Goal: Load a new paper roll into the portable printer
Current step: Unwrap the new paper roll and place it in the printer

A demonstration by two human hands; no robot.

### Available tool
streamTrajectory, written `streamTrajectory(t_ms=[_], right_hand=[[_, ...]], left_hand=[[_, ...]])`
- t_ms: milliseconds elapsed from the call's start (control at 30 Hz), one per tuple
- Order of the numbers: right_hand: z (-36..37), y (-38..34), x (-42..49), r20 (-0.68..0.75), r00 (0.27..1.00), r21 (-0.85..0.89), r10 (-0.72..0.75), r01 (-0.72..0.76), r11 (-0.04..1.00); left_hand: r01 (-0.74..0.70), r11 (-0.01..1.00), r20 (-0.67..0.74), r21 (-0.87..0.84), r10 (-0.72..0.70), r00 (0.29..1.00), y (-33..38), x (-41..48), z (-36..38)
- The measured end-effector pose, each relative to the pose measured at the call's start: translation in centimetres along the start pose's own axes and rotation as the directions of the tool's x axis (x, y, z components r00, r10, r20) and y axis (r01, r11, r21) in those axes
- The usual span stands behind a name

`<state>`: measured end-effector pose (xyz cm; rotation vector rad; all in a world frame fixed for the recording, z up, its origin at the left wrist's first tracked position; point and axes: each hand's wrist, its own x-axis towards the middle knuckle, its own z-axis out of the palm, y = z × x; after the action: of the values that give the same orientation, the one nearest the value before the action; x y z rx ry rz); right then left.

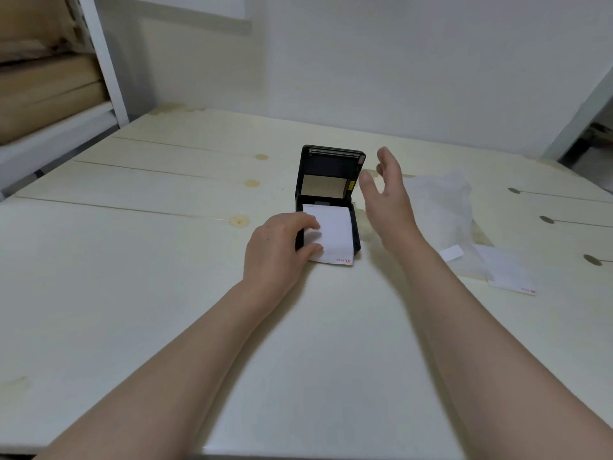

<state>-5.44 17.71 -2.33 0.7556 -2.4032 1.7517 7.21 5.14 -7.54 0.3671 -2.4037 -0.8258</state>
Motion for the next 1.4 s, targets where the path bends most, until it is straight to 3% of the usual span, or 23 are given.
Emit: streamTrajectory(t_ms=[100, 233, 400, 567, 767, 933, 1133, 1267, 1400], right_hand=[[0.6, -0.3, 1.0, 0.091, 0.996, 0.053, -0.011, 0.007, 0.999], [0.6, -0.3, 0.8, 0.053, 0.998, 0.095, -0.036, 0.031, 0.995], [0.3, 0.3, -0.8, -0.03, 0.997, 0.117, -0.069, 0.072, 0.99], [-0.2, 1.3, -3.7, 0.009, 0.998, 0.199, -0.065, 0.062, 0.978], [-1.0, 3.8, -5.1, 0.13, 0.98, 0.103, -0.148, 0.135, 0.985], [-0.7, 4.3, -5.3, 0.144, 0.977, -0.006, -0.156, 0.158, 0.987], [-0.2, 4.1, -5.2, 0.085, 0.981, -0.062, -0.172, 0.178, 0.982], [-0.1, 4.4, -5.2, 0.064, 0.97, -0.157, -0.235, 0.242, 0.957], [0.3, 4.0, -5.6, 0.031, 0.977, -0.189, -0.209, 0.211, 0.959]], left_hand=[[0.02, 0.997, -0.033, -0.069, -0.022, 0.999, 0.1, 0.1, -0.1], [0.004, 0.994, -0.047, -0.105, -0.009, 0.999, 0.2, 0.1, 0.0], [-0.026, 1.0, -0.116, 0.0, 0.025, 0.993, 0.0, 0.4, 0.2], [-0.027, 0.997, -0.171, 0.071, 0.039, 0.984, 0.1, 0.3, 0.0], [-0.067, 0.991, -0.181, 0.114, 0.087, 0.98, 0.1, 0.4, 0.1], [-0.123, 0.978, -0.106, 0.17, 0.142, 0.984, -0.9, 0.3, -0.1], [-0.069, 0.975, 0.11, 0.213, 0.047, 0.993, -0.9, 0.3, -0.7], [-0.071, 0.963, 0.122, 0.262, 0.04, 0.992, -0.3, 0.1, -0.9], [-0.086, 0.946, 0.141, 0.313, 0.043, 0.989, 0.2, -0.3, -1.2]])
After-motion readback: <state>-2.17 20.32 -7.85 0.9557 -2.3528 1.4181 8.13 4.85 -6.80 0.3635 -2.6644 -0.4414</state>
